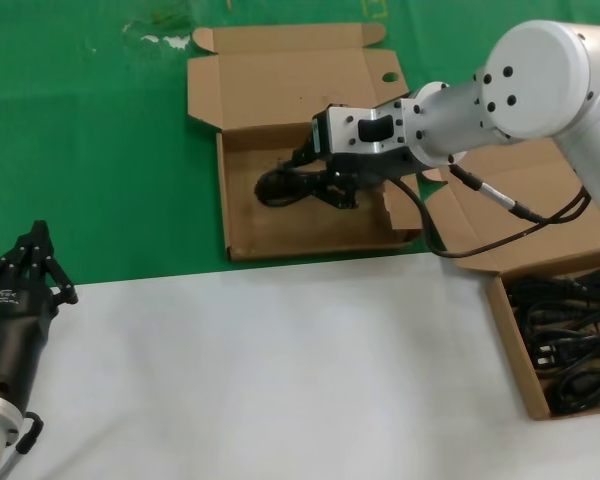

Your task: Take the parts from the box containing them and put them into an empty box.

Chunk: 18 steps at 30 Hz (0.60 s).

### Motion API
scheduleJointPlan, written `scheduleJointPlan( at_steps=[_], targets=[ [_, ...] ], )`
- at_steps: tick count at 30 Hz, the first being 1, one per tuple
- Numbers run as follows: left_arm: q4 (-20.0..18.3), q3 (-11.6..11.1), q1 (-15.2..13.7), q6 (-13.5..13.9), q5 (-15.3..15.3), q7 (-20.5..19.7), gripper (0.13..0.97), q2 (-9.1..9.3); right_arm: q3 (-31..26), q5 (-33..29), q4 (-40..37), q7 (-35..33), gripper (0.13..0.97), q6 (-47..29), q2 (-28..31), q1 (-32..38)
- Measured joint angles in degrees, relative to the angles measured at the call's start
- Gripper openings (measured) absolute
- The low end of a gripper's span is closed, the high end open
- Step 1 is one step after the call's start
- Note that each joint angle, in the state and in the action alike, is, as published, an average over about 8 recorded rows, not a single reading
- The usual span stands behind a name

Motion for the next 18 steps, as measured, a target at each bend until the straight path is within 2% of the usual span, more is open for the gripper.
scheduleJointPlan(
  at_steps=[10,18],
  targets=[
    [0.0,0.0,0.0,0.0,0.0,0.0,0.14,0.0,0.8,1.2,0.1,-0.4,0.269,1.6,-0.2,-0.9],
    [0.0,0.0,0.0,0.0,0.0,0.0,0.14,0.0,3.9,3.4,8.1,2.1,0.399,2.9,2.6,-3.4]
  ],
)
